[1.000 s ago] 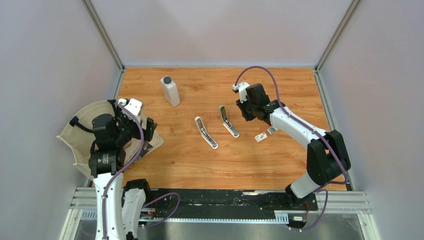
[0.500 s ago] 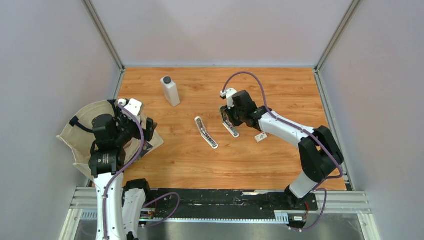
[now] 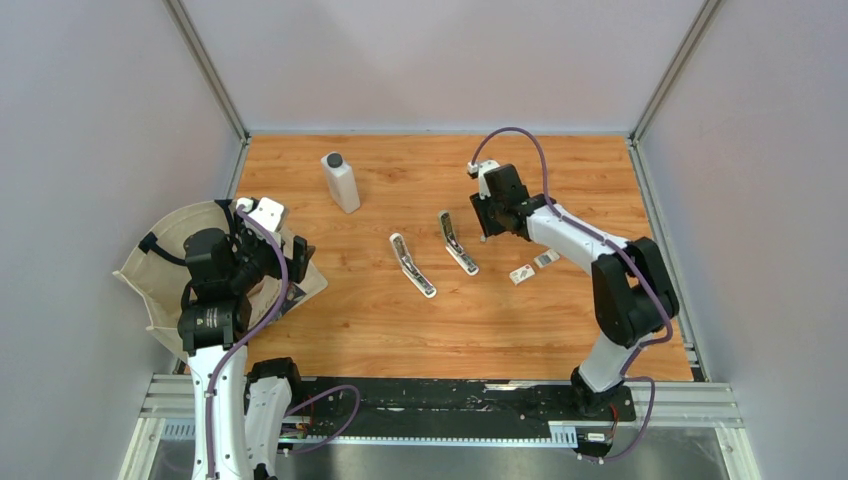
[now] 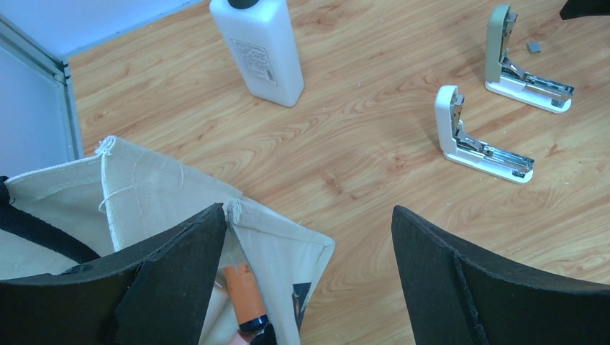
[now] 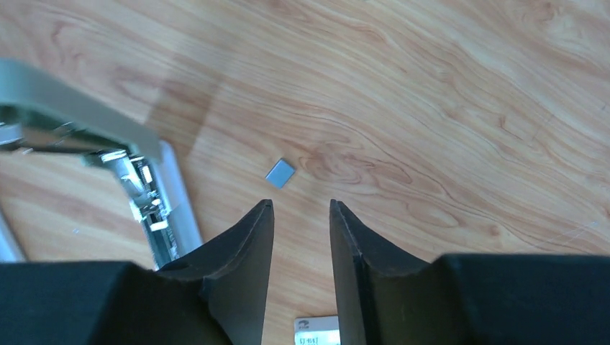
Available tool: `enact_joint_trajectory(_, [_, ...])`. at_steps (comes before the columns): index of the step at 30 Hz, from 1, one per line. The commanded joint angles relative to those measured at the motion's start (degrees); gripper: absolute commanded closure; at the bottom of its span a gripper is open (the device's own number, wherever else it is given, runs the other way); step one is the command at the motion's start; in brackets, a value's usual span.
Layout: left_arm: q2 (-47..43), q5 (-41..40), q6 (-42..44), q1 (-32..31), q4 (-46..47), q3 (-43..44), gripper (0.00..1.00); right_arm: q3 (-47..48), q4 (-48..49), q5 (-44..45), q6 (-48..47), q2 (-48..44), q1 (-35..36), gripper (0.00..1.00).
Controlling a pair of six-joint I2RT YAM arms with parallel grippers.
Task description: Load the staples into the stapler
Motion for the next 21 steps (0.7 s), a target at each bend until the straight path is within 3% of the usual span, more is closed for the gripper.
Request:
enact_joint_trajectory(1, [0.1, 0.7, -1.4, 0.5, -2.3, -1.2, 0.07, 5.5, -4.5, -1.0, 3.5, 5.9, -1.8, 0.61])
enact_joint_trajectory(9, [-0.2, 0.4, -1.2, 0.6, -2.6, -1.3, 0.07, 14.0, -8.9, -2.1, 9.4, 14.7, -1.9, 0.58])
enact_joint_trajectory(21, [-0.3, 0.4, -0.9, 0.6, -2.6, -1.4, 0.07, 14.9, -9.9, -3.3, 12.2, 17.5, -1.9, 0.60])
